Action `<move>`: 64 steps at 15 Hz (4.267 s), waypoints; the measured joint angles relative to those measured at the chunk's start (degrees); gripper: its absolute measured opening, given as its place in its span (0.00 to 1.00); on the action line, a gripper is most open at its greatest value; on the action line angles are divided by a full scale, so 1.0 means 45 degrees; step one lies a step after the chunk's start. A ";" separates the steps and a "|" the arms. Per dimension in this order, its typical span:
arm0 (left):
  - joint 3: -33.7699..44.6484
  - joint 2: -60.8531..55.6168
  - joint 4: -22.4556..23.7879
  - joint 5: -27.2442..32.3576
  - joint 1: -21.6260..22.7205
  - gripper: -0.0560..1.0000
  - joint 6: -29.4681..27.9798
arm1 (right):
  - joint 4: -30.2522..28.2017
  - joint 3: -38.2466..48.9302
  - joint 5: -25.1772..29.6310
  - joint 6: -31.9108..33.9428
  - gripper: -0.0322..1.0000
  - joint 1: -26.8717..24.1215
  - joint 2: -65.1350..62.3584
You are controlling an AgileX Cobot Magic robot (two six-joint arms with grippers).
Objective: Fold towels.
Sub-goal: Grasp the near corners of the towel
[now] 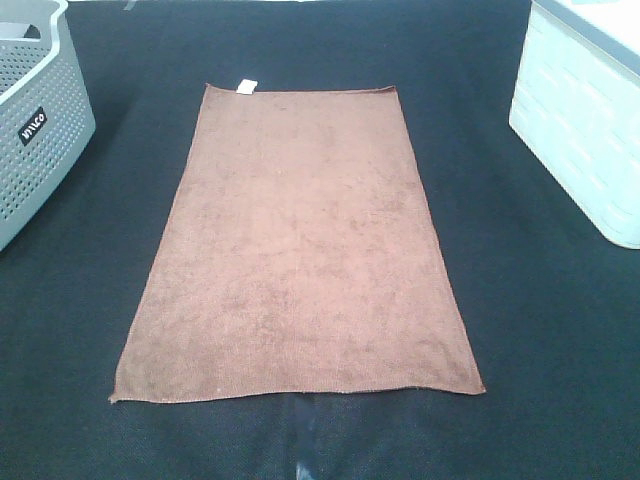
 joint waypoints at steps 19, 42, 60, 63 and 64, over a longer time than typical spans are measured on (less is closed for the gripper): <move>0.0000 0.0000 0.0000 0.0000 0.0000 0.77 0.0000 | 0.0000 0.0000 0.0000 0.0000 0.84 0.0000 0.0000; 0.0242 0.9027 -0.6137 -0.5437 0.0000 0.77 -0.0357 | 0.0497 -0.1744 -0.1210 0.1681 0.79 0.0000 0.6952; 0.0242 2.1989 -1.5801 -0.5921 0.0000 0.77 1.0912 | 0.8543 -0.1630 -0.4902 -0.5067 0.78 0.0000 1.9952; 0.0242 2.2778 -1.6998 -0.5959 -0.0547 0.77 1.2185 | 0.8913 -0.1070 -0.5959 -0.6048 0.77 0.0000 2.0792; 0.0216 2.2982 -1.7367 -0.5921 -0.0764 0.77 1.2452 | 0.9256 -0.1057 -0.6022 -0.6455 0.77 0.0000 2.1047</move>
